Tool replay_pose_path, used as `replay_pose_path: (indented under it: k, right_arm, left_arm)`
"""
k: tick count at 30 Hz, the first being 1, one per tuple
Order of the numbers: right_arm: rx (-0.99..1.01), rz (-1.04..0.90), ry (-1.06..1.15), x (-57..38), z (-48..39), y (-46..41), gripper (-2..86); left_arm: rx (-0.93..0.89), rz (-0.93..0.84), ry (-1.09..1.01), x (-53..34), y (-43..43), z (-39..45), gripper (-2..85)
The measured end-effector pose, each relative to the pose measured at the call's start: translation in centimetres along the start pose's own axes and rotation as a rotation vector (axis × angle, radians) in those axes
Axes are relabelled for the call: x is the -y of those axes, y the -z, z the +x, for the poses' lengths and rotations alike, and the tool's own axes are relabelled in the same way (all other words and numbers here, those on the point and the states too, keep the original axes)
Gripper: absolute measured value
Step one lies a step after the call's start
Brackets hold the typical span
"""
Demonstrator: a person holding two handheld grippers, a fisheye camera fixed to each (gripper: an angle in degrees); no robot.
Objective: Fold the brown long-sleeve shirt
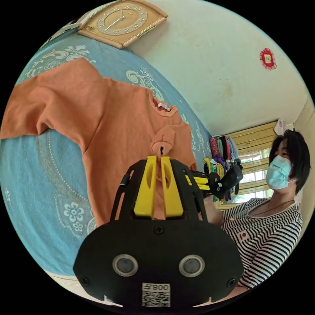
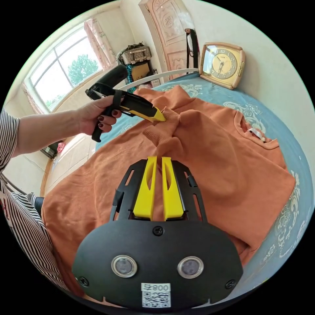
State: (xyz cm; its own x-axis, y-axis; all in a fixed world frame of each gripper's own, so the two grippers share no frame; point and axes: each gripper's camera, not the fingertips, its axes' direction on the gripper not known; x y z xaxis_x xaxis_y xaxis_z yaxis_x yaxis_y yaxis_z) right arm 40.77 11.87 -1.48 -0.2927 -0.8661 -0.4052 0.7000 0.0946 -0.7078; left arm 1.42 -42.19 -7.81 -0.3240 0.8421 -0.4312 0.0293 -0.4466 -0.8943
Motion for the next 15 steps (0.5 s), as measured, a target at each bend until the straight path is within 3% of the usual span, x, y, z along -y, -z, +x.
replay_pose_path:
  k: [4, 9, 15]
  right_arm:
    - [0.07, 0.041, -0.133, -2.2, 1.7, -0.1, 3.7]
    - [-0.052, 0.199, -0.319, -7.6, 5.4, 5.5, 3.5]
    - [-0.275, 0.173, -0.466, -14.1, 8.5, 8.7, 6.8]
  left_arm:
    - [0.038, 0.069, 0.06, -0.2, 0.5, -1.2, 4.1]
    - [0.097, 0.208, -0.016, 1.9, 1.9, 1.0, 6.1]
    - [0.002, -0.078, -0.402, 11.1, -8.5, 9.6, 8.5]
